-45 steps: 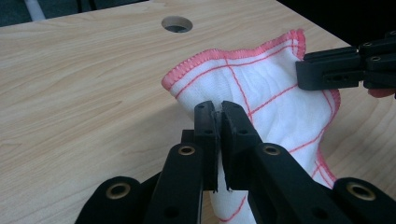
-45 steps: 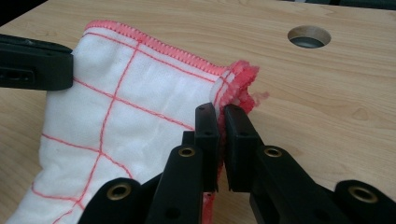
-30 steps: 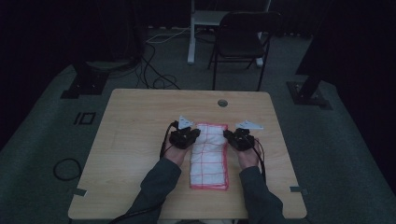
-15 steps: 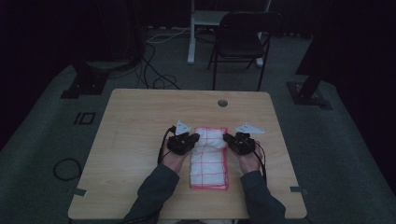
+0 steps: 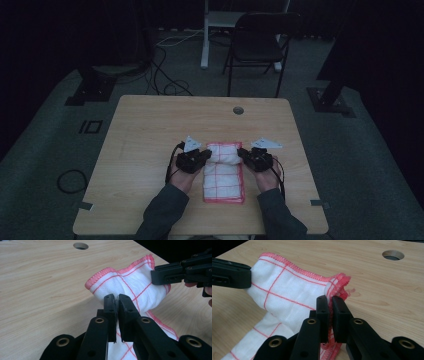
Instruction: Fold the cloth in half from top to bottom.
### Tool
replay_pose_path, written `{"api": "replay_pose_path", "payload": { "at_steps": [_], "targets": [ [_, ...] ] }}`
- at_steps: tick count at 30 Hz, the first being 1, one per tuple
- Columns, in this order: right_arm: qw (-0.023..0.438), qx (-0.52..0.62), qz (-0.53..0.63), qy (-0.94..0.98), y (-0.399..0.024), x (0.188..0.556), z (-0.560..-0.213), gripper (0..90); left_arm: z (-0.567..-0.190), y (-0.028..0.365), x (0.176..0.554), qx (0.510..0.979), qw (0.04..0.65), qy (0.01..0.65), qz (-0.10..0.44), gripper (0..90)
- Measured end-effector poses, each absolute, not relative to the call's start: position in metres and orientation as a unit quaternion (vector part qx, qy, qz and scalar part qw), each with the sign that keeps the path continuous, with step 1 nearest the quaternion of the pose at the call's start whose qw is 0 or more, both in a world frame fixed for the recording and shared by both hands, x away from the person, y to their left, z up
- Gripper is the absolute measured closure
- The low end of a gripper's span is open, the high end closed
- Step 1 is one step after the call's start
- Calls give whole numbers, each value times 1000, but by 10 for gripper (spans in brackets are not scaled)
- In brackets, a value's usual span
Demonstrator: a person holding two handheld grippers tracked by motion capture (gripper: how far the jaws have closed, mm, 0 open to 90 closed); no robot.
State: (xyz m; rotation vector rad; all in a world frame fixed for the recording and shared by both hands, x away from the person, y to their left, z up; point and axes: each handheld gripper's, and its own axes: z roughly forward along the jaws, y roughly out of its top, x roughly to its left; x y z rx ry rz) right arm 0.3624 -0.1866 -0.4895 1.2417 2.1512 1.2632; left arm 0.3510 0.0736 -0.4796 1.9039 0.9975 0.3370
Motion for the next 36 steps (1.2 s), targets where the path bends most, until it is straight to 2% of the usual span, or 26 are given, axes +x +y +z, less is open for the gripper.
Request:
{"api": "replay_pose_path", "payload": {
  "at_steps": [36],
  "targets": [
    [142, 430, 424, 785, -191, 315, -524, 828, -524, 77, 309, 807, 426, 395, 109, 846]
  ]
}}
